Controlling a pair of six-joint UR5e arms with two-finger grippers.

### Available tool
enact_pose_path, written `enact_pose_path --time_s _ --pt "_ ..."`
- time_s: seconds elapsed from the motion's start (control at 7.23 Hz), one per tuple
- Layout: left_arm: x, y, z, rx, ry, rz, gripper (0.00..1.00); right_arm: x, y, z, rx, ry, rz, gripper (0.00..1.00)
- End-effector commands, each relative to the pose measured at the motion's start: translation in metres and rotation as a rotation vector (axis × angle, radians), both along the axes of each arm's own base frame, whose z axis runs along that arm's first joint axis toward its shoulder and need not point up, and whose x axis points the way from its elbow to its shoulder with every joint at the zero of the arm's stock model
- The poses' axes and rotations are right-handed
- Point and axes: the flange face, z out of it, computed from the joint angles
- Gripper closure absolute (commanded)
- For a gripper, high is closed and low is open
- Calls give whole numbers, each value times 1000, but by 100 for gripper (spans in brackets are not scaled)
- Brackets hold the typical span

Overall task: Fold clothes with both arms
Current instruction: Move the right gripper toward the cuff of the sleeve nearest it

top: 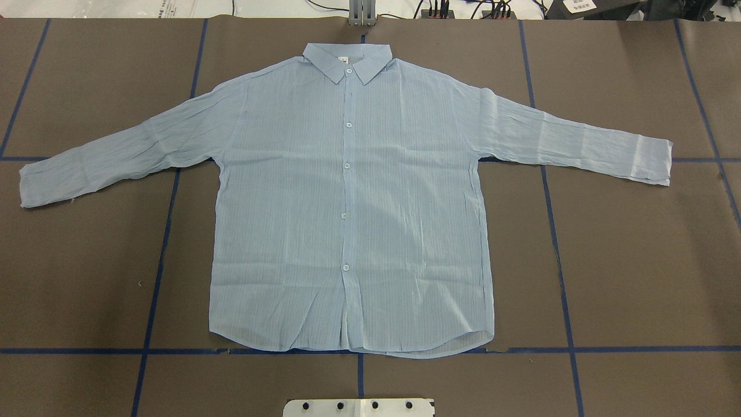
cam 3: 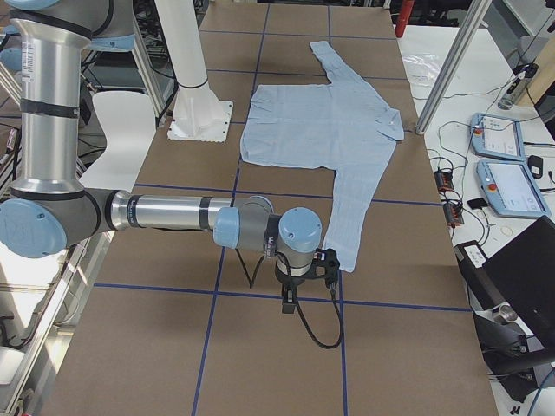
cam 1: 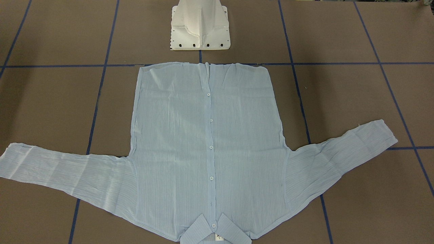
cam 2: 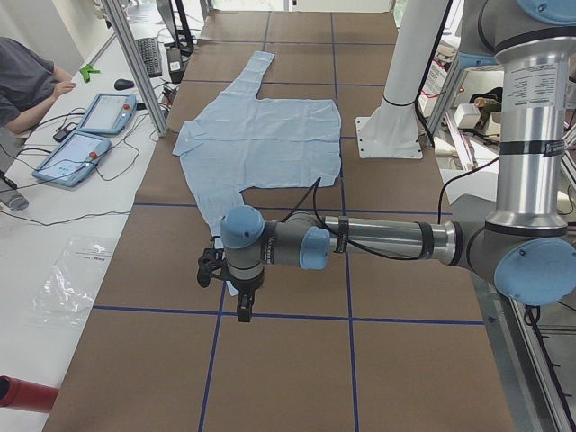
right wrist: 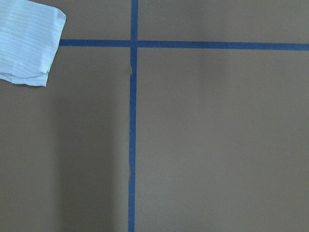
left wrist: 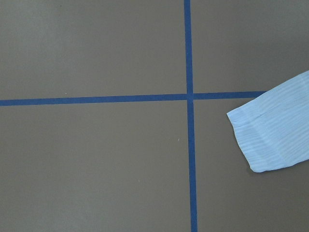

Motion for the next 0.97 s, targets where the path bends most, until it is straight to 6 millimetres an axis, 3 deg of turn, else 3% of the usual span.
enact_pose_path --time_s 0.0,0.28,0.42,0.69,0.83 --pt "1 -12 -15 77 1 -3 0 0 -6 -6 35 0 -1 0" --pt "3 -19 -21 165 5 3 0 -2 -25 -23 199 1 -2 0" --pt "15 -26 -22 243 10 26 0 -17 -41 -38 262 -10 -33 0" --pt "21 -35 -4 291 14 34 0 -69 -79 -45 308 -53 -67 0" --pt "22 -54 -11 306 13 34 0 -116 -99 -44 308 -75 -71 0"
